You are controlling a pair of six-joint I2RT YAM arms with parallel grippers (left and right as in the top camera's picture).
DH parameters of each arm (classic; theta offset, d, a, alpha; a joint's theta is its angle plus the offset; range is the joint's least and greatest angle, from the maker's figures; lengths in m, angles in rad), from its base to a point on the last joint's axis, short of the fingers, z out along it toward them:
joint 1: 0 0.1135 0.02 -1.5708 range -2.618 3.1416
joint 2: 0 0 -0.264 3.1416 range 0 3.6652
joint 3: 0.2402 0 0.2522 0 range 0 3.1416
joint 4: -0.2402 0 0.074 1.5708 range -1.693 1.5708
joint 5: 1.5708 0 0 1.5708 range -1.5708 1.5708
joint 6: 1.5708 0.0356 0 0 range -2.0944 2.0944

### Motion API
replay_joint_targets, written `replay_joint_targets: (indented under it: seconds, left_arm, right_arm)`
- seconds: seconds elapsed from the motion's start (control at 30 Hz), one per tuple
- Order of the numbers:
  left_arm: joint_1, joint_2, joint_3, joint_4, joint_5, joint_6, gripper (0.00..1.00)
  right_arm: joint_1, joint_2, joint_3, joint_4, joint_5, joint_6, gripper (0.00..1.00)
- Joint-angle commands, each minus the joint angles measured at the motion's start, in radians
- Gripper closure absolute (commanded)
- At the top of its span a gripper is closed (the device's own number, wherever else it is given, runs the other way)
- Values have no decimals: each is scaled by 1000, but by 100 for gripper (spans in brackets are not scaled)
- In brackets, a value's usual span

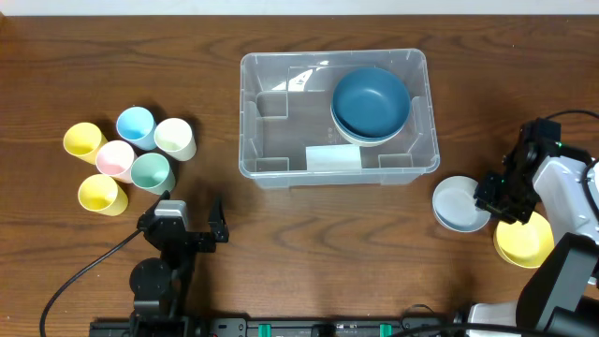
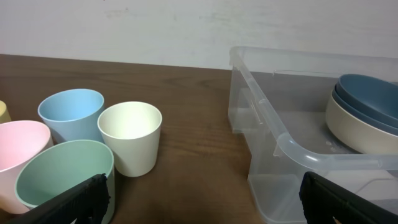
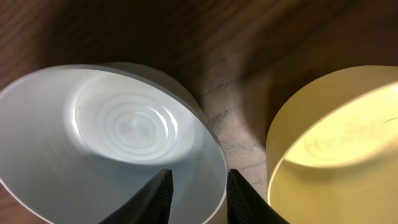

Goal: Pack container
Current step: 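Move the right gripper to the light grey bowl and grasp its rim, then carry the light grey bowl into the container's left side and lower it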

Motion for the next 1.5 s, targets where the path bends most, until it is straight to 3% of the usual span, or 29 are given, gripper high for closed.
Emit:
replay_joint_targets:
  seconds: [0.0,0.3,0.67,0.97,1.17,1.47]
  left_arm:
    - [5,-6,-16,-30,11,9,2]
    - [5,-6,-16,-30,11,9,2]
    - [5,-6,-16,-30,11,10,2]
    - [5,-6,-16,-30,11,9,2]
    - [5,-6,-16,-30,11,9,2]
    - [5,-6,-16,-30,11,9,2]
  right_arm:
    - [-6,-4,-23,7,4,3,70]
    - [-6,-4,-93,73,4,3,72]
    - [-6,-4,-106,118,4,14,99]
    - [-25,-4,-93,186,6,55,99]
    - [-56,-4,42,146,7,62,99]
    - [-53,-4,434,-74,-28,17,99]
